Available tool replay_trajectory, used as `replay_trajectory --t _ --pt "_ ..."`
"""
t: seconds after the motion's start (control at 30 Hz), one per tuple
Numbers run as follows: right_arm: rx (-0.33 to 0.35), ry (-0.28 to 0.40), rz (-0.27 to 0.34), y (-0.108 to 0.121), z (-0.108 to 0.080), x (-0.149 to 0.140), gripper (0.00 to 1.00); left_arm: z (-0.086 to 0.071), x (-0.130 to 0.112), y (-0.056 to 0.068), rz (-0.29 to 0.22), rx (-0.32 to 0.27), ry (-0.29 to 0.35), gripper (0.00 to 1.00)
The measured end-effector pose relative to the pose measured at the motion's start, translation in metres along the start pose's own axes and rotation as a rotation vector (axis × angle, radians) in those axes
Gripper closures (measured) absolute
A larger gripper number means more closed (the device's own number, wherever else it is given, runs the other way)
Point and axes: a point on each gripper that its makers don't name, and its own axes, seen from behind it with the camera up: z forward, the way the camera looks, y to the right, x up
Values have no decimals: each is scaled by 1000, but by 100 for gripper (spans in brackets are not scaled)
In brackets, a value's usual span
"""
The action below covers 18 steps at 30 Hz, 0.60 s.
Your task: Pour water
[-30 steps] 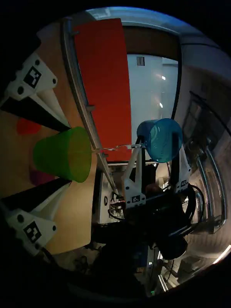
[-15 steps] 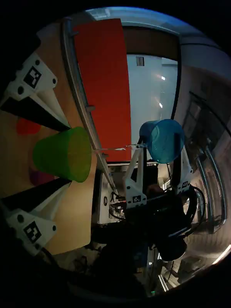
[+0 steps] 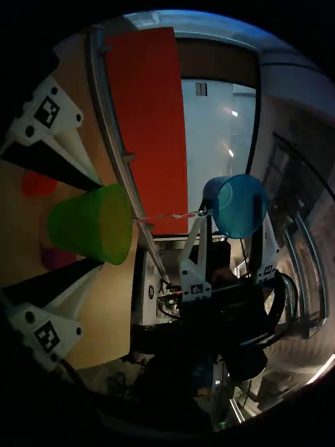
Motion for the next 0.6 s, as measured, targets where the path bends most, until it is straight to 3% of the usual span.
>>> replay_trajectory --t 0.6 --pt "4 -1 -77 5 1 5 11 0 1 -1 0 1 1 18"
